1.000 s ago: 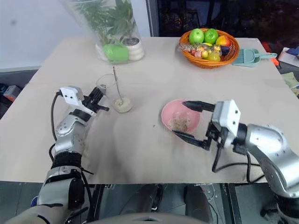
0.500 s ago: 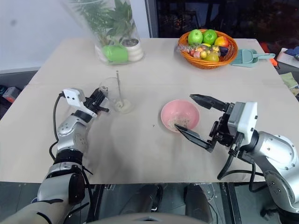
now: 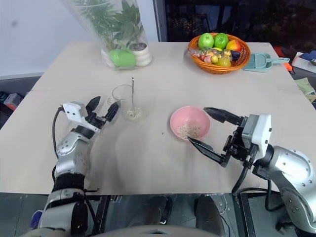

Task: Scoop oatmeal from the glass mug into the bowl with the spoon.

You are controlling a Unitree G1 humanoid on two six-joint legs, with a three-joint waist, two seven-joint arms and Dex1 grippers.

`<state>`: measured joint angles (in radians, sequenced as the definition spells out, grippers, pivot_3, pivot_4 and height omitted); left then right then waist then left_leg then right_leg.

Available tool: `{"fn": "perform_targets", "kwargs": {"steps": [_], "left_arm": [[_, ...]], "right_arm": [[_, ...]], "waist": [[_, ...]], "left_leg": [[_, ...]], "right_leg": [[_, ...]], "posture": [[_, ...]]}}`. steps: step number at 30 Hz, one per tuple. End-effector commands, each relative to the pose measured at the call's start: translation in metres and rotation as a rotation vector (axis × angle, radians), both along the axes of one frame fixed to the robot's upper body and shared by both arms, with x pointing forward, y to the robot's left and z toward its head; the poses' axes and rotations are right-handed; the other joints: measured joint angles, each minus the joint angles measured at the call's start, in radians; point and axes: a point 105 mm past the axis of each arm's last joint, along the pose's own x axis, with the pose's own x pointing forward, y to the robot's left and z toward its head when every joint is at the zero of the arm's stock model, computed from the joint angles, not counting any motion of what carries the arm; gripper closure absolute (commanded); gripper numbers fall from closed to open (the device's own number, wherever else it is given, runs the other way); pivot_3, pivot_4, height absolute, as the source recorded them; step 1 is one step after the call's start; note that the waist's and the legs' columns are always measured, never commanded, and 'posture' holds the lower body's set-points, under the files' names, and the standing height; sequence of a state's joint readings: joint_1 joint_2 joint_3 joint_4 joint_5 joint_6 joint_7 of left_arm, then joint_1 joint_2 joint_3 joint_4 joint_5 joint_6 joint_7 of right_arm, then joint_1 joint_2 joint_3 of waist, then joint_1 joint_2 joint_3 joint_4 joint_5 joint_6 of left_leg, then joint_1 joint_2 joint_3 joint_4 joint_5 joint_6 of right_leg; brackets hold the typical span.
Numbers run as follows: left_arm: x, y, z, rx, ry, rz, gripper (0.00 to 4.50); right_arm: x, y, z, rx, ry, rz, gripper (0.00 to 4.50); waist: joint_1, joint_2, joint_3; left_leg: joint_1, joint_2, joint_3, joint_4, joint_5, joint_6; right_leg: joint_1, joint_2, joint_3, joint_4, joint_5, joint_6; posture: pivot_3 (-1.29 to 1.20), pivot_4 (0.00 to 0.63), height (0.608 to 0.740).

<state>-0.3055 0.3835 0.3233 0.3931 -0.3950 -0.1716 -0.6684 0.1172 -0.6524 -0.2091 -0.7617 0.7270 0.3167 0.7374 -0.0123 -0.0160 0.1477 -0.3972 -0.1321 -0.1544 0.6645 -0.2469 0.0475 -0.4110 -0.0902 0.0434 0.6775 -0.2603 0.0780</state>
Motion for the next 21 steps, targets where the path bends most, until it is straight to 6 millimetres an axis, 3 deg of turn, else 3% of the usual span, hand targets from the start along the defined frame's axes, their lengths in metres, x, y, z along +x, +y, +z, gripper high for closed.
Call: {"fn": "perform_targets", "kwargs": {"steps": [1, 9, 11, 13, 21], "left_arm": [[-0.027, -0.002, 0.010, 0.015, 0.003, -0.036, 0.05], [-0.084, -0.028, 0.008, 0.031, 0.103, -0.146, 0.05], [-0.094, -0.030, 0.006, 0.039, 0.127, -0.171, 0.05], [-0.100, -0.029, 0.004, 0.050, 0.143, -0.180, 0.05], [-0.108, -0.023, -0.002, 0.082, 0.178, -0.197, 0.05]], "right_arm": [[0.003, -0.029, -0.012, -0.048, 0.012, -0.155, 0.28], [-0.020, -0.079, -0.050, -0.108, 0.056, -0.344, 0.28], [-0.026, -0.088, -0.060, -0.127, 0.084, -0.364, 0.28], [-0.029, -0.096, -0.069, -0.140, 0.101, -0.387, 0.28], [-0.034, -0.103, -0.075, -0.138, 0.121, -0.399, 0.28]], "waist": [[0.001, 0.000, 0.000], [0.027, 0.001, 0.000], [0.027, 0.002, 0.000], [0.027, 0.003, 0.000], [0.028, 0.003, 0.001]], "left_leg": [[0.000, 0.000, 0.000, 0.000, 0.000, 0.000], [0.004, 0.001, 0.002, -0.003, -0.001, 0.002], [0.011, 0.003, 0.002, -0.006, -0.004, -0.002], [0.018, 0.004, 0.002, -0.013, -0.004, -0.002], [0.017, 0.004, 0.002, -0.014, -0.004, -0.002]], "right_leg": [[0.000, 0.000, 0.000, 0.000, 0.000, 0.000], [0.002, 0.000, 0.000, -0.001, 0.000, 0.000], [0.009, 0.001, 0.001, -0.003, -0.001, 0.000], [0.017, 0.001, 0.000, -0.011, -0.001, 0.000], [0.017, 0.001, 0.000, -0.015, -0.001, 0.000]], "posture": [[0.00, 0.150, 0.740], [0.00, 0.150, 0.740], [0.00, 0.150, 0.740], [0.00, 0.150, 0.740], [0.00, 0.150, 0.740]]}}
